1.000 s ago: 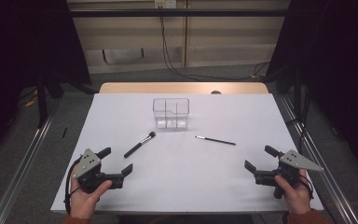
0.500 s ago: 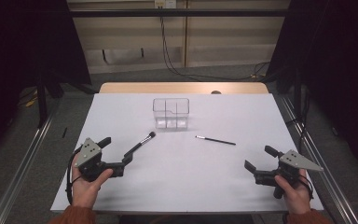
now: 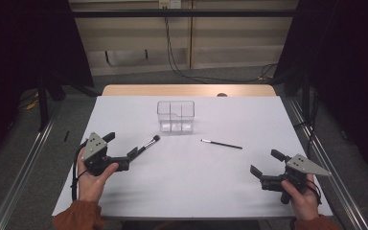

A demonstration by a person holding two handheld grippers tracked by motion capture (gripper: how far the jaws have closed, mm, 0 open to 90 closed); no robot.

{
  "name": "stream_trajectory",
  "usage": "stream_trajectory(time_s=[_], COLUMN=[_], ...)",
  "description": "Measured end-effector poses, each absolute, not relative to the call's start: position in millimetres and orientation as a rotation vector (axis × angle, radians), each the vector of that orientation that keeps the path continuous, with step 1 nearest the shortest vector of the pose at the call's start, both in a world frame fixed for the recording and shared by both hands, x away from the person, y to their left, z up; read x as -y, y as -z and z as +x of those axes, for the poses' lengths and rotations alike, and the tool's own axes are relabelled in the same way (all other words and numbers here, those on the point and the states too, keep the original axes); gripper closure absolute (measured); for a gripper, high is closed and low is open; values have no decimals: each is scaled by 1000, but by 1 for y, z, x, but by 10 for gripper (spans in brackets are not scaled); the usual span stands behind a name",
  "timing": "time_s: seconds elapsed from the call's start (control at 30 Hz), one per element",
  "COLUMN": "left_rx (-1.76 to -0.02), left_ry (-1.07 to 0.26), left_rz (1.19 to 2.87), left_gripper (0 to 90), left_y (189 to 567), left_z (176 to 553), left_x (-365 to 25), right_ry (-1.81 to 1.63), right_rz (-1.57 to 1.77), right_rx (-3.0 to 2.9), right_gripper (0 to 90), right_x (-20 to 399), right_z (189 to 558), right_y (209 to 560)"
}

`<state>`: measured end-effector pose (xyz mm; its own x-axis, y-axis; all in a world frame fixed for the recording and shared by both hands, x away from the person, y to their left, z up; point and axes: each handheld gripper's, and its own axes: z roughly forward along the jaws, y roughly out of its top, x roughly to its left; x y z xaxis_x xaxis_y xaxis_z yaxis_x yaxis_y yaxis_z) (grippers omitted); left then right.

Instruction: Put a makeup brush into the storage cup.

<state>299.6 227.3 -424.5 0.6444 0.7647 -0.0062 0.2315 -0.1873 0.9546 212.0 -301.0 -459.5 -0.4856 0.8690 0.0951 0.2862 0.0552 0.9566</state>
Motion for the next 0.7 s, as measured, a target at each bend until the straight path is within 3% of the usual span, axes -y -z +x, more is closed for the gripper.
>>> stream_trajectory(time_s=[0.7], left_rx=[-811], left_ry=[-574], left_rz=[1789], left_gripper=[29], left_y=[408], left_z=[350], left_x=[-199], right_ry=[-1445], right_rz=[1148], right_rx=[-1823], right_gripper=[0], right_x=[301], right_z=[212], right_y=[460])
